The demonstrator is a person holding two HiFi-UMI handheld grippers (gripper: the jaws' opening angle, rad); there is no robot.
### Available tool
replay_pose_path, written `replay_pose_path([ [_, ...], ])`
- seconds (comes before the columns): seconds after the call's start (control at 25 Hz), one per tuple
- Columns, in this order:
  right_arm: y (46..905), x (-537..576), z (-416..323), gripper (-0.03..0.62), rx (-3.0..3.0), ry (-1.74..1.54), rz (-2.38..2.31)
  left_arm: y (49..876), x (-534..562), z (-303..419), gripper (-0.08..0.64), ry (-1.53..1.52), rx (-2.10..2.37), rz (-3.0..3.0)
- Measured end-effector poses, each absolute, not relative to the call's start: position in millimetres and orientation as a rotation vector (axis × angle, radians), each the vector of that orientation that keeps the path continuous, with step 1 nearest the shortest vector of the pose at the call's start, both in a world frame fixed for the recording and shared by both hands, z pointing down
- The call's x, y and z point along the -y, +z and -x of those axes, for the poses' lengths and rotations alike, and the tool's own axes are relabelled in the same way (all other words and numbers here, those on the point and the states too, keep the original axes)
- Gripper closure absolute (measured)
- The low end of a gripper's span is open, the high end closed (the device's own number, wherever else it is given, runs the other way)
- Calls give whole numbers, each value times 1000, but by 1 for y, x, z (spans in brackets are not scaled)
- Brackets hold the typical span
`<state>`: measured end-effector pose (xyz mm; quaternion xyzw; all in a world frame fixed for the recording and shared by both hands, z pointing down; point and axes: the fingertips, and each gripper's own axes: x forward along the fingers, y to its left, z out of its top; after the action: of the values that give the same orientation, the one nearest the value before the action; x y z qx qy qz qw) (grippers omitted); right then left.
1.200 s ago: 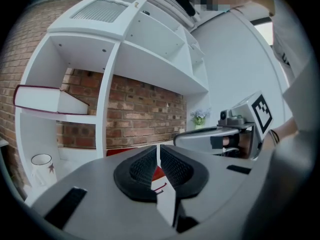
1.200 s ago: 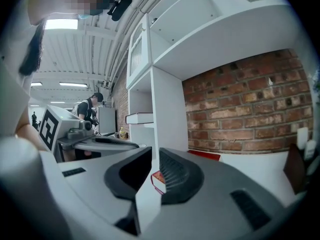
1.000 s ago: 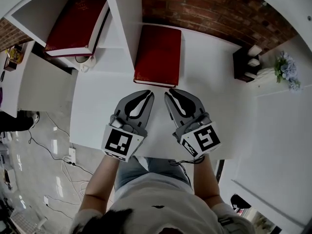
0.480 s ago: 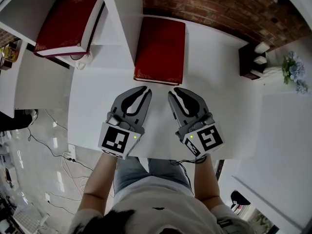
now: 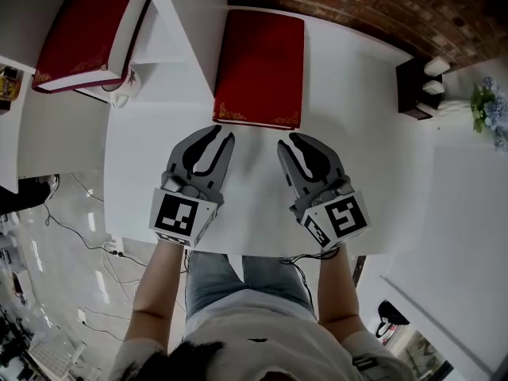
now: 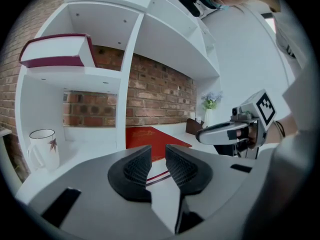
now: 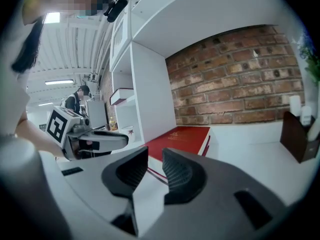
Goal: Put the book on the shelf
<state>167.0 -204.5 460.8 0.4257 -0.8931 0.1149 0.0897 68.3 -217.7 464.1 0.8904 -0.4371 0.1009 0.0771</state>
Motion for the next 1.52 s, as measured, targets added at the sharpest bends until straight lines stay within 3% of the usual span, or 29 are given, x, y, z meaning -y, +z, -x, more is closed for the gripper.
replay_pose_path([
  [0.84,518,219,-191,474,2536,409,-1288,515,244,-44,405,393,1317,-2637],
  [1.52,536,240,-188,417,2537,402,-1212,532,254,-54,394,457,1258,-2660],
])
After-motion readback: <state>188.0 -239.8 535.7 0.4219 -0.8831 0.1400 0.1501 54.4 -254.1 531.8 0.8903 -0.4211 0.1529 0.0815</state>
